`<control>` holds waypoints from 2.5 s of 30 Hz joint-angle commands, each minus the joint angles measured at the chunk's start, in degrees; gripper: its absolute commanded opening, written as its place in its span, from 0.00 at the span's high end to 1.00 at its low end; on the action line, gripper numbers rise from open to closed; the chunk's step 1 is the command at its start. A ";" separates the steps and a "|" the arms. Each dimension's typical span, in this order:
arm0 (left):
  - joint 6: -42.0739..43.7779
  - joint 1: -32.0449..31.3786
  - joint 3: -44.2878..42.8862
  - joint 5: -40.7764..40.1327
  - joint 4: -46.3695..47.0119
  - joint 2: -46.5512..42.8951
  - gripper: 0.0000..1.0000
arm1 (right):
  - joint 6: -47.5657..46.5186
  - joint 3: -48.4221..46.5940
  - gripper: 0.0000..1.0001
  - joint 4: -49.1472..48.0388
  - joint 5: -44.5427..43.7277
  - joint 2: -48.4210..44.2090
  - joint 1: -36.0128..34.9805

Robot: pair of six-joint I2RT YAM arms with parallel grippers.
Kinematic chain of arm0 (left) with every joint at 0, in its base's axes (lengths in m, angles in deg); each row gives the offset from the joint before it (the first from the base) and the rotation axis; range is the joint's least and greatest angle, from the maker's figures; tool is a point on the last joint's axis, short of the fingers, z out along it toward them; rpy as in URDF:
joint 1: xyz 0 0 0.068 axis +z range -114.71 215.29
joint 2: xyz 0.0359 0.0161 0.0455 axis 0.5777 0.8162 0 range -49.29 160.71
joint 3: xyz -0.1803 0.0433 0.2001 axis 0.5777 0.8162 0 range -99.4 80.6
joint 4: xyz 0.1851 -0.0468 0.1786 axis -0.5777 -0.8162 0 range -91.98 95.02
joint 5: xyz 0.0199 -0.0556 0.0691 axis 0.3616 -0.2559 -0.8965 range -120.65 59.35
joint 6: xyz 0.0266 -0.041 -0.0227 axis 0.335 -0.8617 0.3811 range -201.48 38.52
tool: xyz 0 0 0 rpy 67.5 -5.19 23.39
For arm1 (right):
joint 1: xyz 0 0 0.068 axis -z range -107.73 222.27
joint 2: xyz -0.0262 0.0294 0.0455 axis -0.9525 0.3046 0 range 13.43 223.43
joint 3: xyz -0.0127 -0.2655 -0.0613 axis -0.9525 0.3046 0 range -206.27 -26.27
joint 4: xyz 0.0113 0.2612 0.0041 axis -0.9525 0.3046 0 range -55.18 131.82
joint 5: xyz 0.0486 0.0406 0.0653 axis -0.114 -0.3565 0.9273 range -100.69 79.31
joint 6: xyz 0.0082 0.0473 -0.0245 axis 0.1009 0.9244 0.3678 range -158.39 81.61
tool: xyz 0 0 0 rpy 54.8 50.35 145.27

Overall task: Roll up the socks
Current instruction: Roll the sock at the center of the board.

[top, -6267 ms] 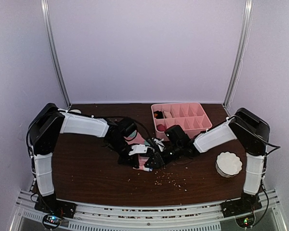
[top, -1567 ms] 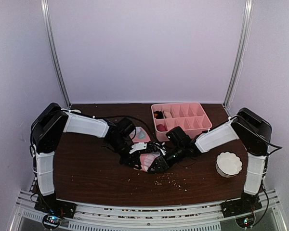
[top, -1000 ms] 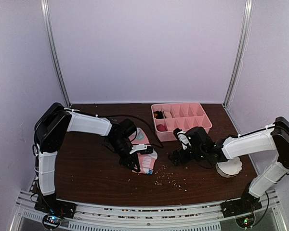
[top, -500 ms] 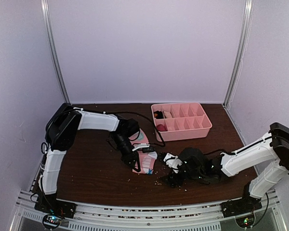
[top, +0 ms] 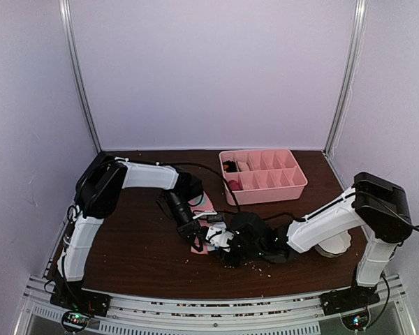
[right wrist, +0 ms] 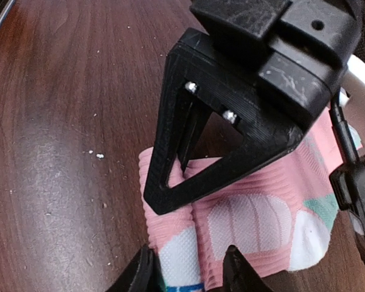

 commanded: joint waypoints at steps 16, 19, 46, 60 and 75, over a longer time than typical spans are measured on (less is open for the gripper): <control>0.87 1.11 16.39 -15.63 20.59 -12.58 0.61 | 12.64 -4.18 1.00 4.00 22.22 8.57 9.24; 0.56 1.30 21.64 -18.95 27.83 -19.87 0.39 | 14.36 -5.09 1.00 7.08 25.65 9.81 10.97; 4.30 3.92 38.07 -39.29 53.03 -41.01 0.04 | 24.32 -18.00 1.00 32.68 38.58 25.12 19.70; 13.26 -8.08 46.16 -33.74 57.49 -36.89 0.41 | 34.23 -22.20 1.00 40.44 42.79 29.28 22.00; 13.64 -8.22 42.77 -35.36 59.18 -32.53 0.54 | 34.93 -22.85 1.00 41.64 43.21 29.08 22.00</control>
